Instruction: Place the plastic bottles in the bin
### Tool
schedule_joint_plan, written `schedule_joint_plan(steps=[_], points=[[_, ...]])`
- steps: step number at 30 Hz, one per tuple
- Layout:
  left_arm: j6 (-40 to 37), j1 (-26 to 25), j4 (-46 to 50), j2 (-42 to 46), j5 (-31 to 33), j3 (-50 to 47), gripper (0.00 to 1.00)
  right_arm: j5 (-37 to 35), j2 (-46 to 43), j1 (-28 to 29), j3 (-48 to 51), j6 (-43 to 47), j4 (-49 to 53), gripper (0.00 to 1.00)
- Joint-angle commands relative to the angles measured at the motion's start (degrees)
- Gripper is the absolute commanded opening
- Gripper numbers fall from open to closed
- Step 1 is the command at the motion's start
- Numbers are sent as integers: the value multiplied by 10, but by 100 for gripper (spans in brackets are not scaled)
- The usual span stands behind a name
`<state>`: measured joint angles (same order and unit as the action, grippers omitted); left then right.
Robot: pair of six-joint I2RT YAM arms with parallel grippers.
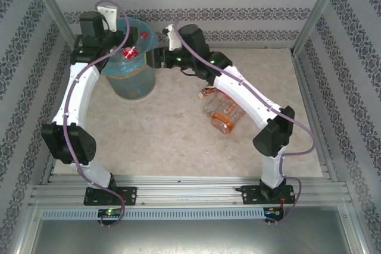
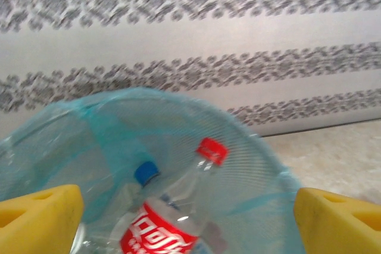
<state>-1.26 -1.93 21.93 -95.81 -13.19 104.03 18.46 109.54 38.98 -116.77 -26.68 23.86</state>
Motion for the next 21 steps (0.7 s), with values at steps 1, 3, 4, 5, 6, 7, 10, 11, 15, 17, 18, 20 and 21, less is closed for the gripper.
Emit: schedule_joint_plan(steps=[1, 3, 4, 5, 6, 7, 10, 11, 15, 17, 18, 20, 21], points=[[-48, -42, 37, 28, 34, 38, 92, -38, -60, -34, 47, 6, 13, 68], [-58, -70, 48, 29, 51, 48, 92, -45, -88, -58, 88, 2, 10, 66], [-60, -80, 52, 29, 54, 52, 92, -48, -98, -67, 103, 2, 10, 65], [-63, -93, 55, 28, 56, 55, 92, -53, -110, -79, 119, 4, 13, 64], [-65, -107, 57, 26, 59, 59, 92, -57, -120, -90, 135, 6, 18, 64], [-67, -119, 61, 22, 60, 63, 92, -59, -128, -100, 147, 7, 22, 63], [-78, -161, 77, 2, 69, 84, 92, -62, -153, -131, 195, 10, 30, 60], [-78, -174, 82, -7, 70, 91, 92, -64, -160, -141, 210, 12, 33, 59], [-82, -225, 99, -48, 71, 120, 91, -56, -183, -178, 270, 6, 28, 53], [-83, -247, 102, -67, 70, 129, 91, -47, -192, -193, 295, 3, 22, 51], [-82, -259, 102, -77, 69, 132, 91, -44, -195, -201, 307, 1, 20, 51], [-77, -279, 105, -96, 66, 138, 91, -36, -199, -215, 326, 1, 22, 52], [-71, -289, 103, -106, 60, 138, 91, -33, -200, -222, 334, 3, 26, 52]])
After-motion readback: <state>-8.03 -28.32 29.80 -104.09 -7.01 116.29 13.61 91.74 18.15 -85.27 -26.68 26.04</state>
